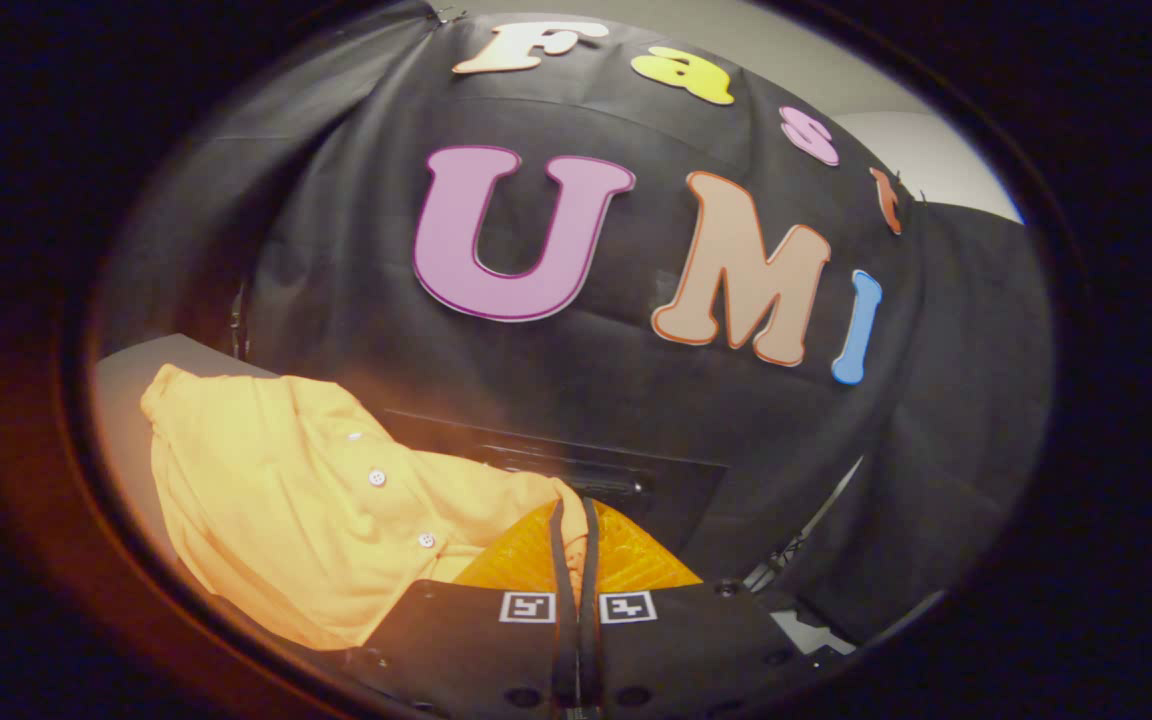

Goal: Put the clothes into the washing machine and then close the washing machine lid.

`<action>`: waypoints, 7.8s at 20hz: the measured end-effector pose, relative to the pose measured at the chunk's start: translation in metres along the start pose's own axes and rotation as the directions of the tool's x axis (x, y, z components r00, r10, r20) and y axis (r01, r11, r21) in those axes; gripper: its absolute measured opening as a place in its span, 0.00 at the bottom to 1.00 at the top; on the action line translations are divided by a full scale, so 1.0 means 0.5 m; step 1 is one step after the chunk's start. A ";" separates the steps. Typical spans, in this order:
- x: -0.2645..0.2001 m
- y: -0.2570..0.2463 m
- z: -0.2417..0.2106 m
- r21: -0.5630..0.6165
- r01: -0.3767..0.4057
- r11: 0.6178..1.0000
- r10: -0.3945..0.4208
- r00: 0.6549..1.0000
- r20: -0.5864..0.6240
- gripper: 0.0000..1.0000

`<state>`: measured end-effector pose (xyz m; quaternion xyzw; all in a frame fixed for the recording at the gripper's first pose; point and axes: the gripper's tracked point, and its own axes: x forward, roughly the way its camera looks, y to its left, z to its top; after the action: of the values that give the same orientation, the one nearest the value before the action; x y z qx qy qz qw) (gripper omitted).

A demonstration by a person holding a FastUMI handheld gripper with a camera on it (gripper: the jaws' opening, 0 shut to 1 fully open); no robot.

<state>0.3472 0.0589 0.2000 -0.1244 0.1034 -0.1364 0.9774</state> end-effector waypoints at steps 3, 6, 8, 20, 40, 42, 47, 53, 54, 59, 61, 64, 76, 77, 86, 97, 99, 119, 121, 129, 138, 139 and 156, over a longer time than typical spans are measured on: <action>0.021 -0.029 -0.037 0.018 0.031 0.999 -0.030 0.999 -0.036 0.02; 0.032 -0.033 -0.078 -0.006 0.022 1.000 -0.023 0.998 -0.053 0.12; 0.038 -0.040 -0.092 -0.011 0.030 0.999 -0.030 0.999 -0.044 0.20; 0.076 0.038 -0.050 0.075 -0.064 0.995 0.064 0.998 0.002 0.42; 0.272 0.123 0.057 0.167 -0.079 0.983 0.064 0.994 0.091 0.94; 0.256 0.120 0.048 0.210 -0.097 0.973 0.079 0.992 0.094 0.95; 0.192 0.111 0.036 0.193 -0.126 0.973 0.106 0.988 0.111 0.95; 0.105 0.100 0.000 0.186 -0.133 0.974 0.117 0.988 0.096 0.94; 0.089 0.099 -0.008 0.183 -0.136 0.974 0.120 0.988 0.093 0.94; 0.026 0.098 -0.053 0.170 -0.161 0.972 0.151 0.986 0.071 0.94; 0.005 0.096 -0.074 0.142 -0.159 0.977 0.151 0.986 0.068 0.94; -0.024 0.098 -0.102 0.112 -0.170 0.979 0.163 0.984 0.065 0.94; -0.078 0.073 -0.128 0.143 -0.207 0.968 0.195 0.976 0.099 0.95; -0.088 0.074 -0.127 0.139 -0.231 0.963 0.216 0.970 0.114 0.95; -0.221 0.003 -0.180 0.114 -0.292 0.950 0.261 0.938 0.227 0.95; -0.388 -0.122 -0.393 0.147 -0.321 0.936 0.278 0.927 0.253 0.97; -0.418 -0.131 -0.425 0.154 -0.332 0.931 0.285 0.922 0.262 0.98; -0.533 -0.149 -0.570 0.199 -0.358 0.912 0.303 0.917 0.260 0.97; -0.539 -0.145 -0.570 0.196 -0.367 0.910 0.312 0.914 0.260 0.97; -0.537 -0.144 -0.572 0.197 -0.366 0.909 0.312 0.915 0.256 0.97; -0.538 -0.144 -0.572 0.198 -0.366 0.909 0.312 0.915 0.257 0.97; -0.540 -0.144 -0.571 0.197 -0.366 0.909 0.312 0.914 0.258 0.97; -0.536 -0.144 -0.570 0.198 -0.367 0.909 0.313 0.914 0.258 0.97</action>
<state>0.0102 0.0090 -0.0055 0.0013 -0.0028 0.0397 0.9992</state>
